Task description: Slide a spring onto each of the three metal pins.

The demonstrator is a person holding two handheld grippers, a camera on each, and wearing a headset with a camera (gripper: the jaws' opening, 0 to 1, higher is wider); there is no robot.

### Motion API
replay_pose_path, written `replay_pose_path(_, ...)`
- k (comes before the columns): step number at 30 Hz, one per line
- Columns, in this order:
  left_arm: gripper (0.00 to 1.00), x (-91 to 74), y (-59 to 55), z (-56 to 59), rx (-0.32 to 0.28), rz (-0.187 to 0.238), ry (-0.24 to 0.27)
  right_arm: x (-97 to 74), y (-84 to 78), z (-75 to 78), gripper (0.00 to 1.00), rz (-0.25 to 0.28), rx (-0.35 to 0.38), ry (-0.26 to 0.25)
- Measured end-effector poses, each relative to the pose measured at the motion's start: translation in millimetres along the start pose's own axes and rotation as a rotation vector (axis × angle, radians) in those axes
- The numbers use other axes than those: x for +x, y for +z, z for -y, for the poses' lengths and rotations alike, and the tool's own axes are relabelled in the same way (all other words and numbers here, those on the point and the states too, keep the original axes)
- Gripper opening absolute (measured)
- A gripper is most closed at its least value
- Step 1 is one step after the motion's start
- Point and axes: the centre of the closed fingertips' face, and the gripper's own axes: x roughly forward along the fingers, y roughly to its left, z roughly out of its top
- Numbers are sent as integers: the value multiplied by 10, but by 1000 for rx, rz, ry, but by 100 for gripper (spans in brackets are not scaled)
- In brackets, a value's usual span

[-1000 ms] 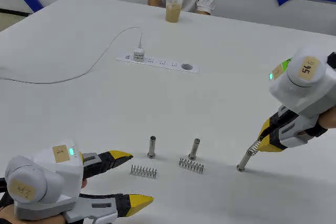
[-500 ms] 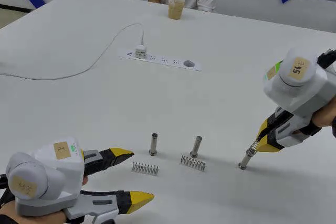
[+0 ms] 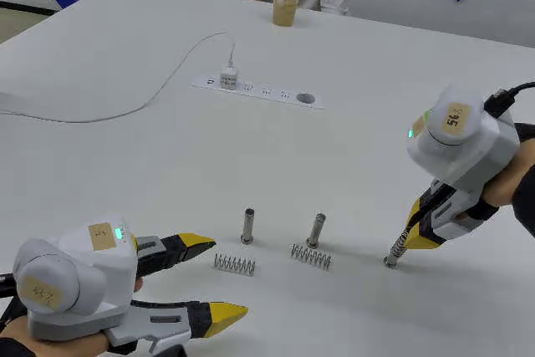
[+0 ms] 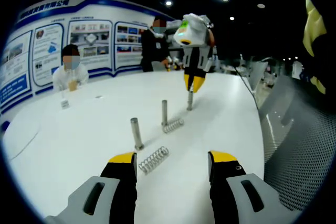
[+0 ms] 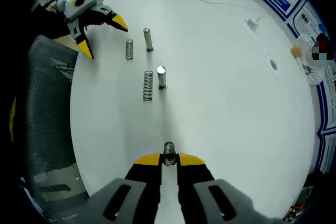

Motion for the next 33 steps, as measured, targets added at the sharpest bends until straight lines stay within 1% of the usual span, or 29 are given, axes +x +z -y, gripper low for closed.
replay_pose_path(5,55,-4,-10,-2,-3,-3,3,52,-11,-20,12,-5,0,6)
replay_pose_path(13,55,0,-20,3,-5,-7,3,163,-55,-9,12,-19,3,12)
replay_pose_path(19,55,3,-23,-4,-8,-6,5,187,-62,4,12,-17,12,14)
replay_pose_path(29,55,4,-12,1,-4,-5,2,191,-63,-1,13,-17,0,12)
replay_pose_path(33,55,-1,-11,-1,-3,-5,3,189,-67,0,16,-10,1,8)
